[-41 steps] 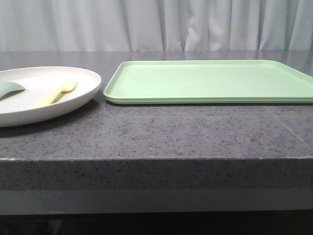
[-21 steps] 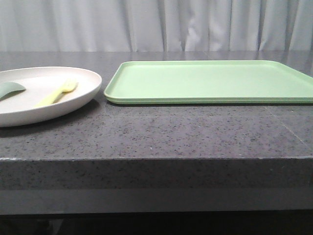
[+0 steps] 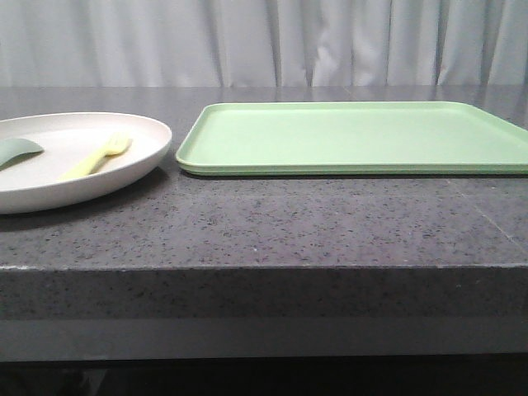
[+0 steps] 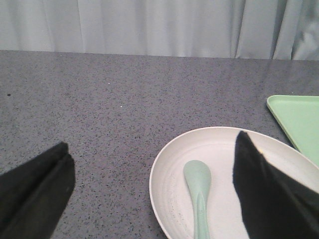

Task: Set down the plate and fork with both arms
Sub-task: 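Grasp the cream plate's rim with the left gripper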

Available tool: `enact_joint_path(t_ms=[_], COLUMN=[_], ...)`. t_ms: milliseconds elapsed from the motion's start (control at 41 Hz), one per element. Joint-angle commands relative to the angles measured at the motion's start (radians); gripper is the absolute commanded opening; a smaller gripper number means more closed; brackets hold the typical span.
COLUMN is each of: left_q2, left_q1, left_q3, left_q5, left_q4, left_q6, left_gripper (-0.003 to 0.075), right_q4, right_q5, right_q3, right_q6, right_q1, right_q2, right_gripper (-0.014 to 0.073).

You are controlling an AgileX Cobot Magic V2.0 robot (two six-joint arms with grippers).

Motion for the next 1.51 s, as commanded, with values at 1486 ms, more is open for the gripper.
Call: enact_joint_path(t_ms=[1486], left_q2=[0.952], left_q1=[0.001], left_q3=[-0.656], left_q5=[0.682], left_q4=[0.010], left_q6=[0.004], left_gripper=[0.0527], right_q4=[-0.010], right_q5=[-0.091], right_q3=[-0.037], right_q6=[-0.007], right_q1=[-0.001], right_q2=[0.007], right_gripper=[0.0655])
